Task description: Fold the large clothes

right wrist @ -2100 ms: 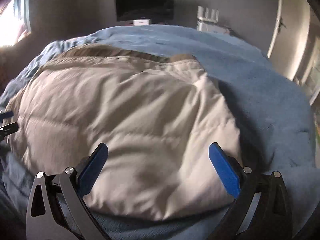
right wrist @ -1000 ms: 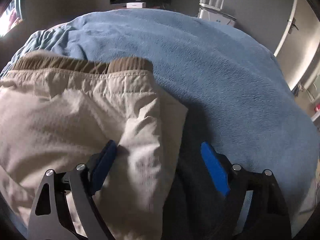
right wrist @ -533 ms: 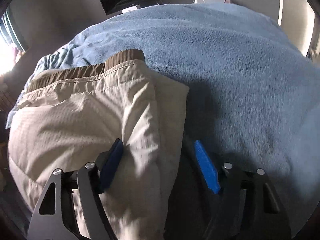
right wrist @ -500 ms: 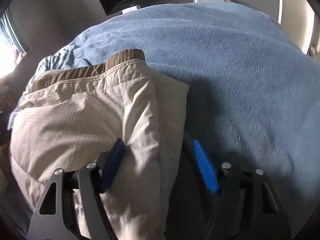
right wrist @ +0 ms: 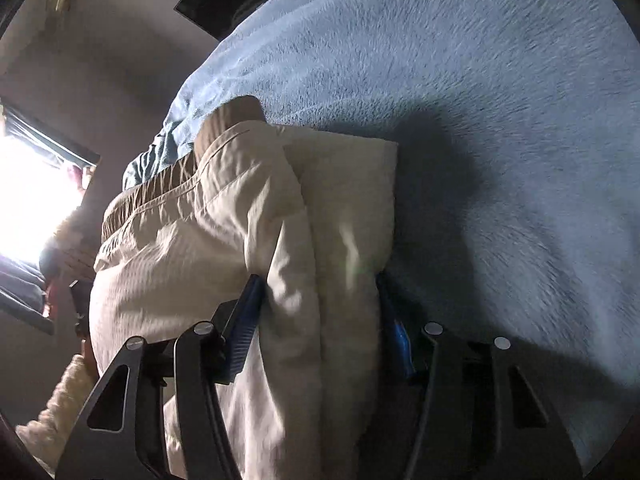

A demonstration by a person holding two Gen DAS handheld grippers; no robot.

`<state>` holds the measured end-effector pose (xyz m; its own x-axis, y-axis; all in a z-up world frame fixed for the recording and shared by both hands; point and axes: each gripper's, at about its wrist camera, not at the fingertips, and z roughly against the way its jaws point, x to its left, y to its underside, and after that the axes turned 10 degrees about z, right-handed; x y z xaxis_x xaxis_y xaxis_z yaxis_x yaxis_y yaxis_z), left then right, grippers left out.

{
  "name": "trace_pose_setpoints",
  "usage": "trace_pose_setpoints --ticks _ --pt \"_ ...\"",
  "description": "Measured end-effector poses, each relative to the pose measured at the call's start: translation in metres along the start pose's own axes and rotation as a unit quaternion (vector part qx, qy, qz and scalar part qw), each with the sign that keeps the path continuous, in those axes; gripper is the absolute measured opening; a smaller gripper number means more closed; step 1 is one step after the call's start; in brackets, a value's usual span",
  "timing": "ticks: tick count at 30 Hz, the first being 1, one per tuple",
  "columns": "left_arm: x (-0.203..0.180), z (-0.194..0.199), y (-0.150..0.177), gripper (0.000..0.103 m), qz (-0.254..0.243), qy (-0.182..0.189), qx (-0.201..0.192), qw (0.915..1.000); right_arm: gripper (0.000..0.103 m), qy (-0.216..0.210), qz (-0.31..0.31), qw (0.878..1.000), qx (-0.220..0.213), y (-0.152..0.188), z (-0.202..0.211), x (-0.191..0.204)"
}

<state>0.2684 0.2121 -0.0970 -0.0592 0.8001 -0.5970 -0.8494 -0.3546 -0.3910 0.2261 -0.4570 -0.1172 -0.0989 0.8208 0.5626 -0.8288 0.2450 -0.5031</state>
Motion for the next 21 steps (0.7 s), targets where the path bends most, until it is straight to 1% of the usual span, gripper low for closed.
trace_pose_setpoints --ticks 5,6,7,8,9,10,12,14,16,19,21 --pt "-0.009 -0.011 -0.005 0.061 -0.015 -0.011 -0.013 0.9997 0.053 -0.023 -0.007 1.000 -0.011 -0.012 -0.017 -0.003" --pt "-0.010 -0.011 -0.005 0.055 -0.018 -0.013 -0.015 0.9996 0.048 -0.025 -0.009 1.000 -0.018 -0.012 -0.020 -0.003" --pt "-0.014 -0.009 -0.004 0.043 -0.030 -0.012 -0.020 0.9993 0.040 -0.020 0.003 0.999 -0.026 -0.012 -0.019 0.002" --pt "-0.019 -0.006 -0.003 0.038 -0.040 -0.013 -0.024 0.9988 0.035 -0.011 0.017 0.999 -0.030 -0.013 -0.016 0.008" --pt "-0.024 -0.002 -0.001 0.030 -0.052 -0.018 -0.032 0.9980 0.026 0.001 0.034 0.999 -0.036 -0.012 -0.011 0.017" --pt "-0.029 0.003 0.001 0.023 -0.063 -0.022 -0.039 0.9970 0.020 0.011 0.049 0.998 -0.042 -0.011 -0.006 0.025" --pt "-0.041 0.013 0.007 0.018 -0.091 -0.030 -0.055 0.9939 0.016 0.036 0.086 0.994 -0.059 -0.006 0.008 0.044" --pt "-0.051 0.026 0.014 0.016 -0.122 -0.034 -0.074 0.9893 0.014 0.054 0.129 0.987 -0.082 -0.001 0.023 0.065" --pt "-0.061 0.043 0.019 0.015 -0.130 -0.008 -0.086 0.9877 0.013 0.057 0.168 0.978 -0.110 0.007 0.041 0.087" --pt "-0.074 0.061 0.028 0.014 -0.149 0.001 -0.101 0.9837 0.012 0.067 0.201 0.968 -0.133 0.016 0.060 0.109" --pt "-0.076 0.071 0.033 0.014 -0.140 0.012 -0.116 0.9832 0.011 0.073 0.208 0.964 -0.151 0.020 0.069 0.118"
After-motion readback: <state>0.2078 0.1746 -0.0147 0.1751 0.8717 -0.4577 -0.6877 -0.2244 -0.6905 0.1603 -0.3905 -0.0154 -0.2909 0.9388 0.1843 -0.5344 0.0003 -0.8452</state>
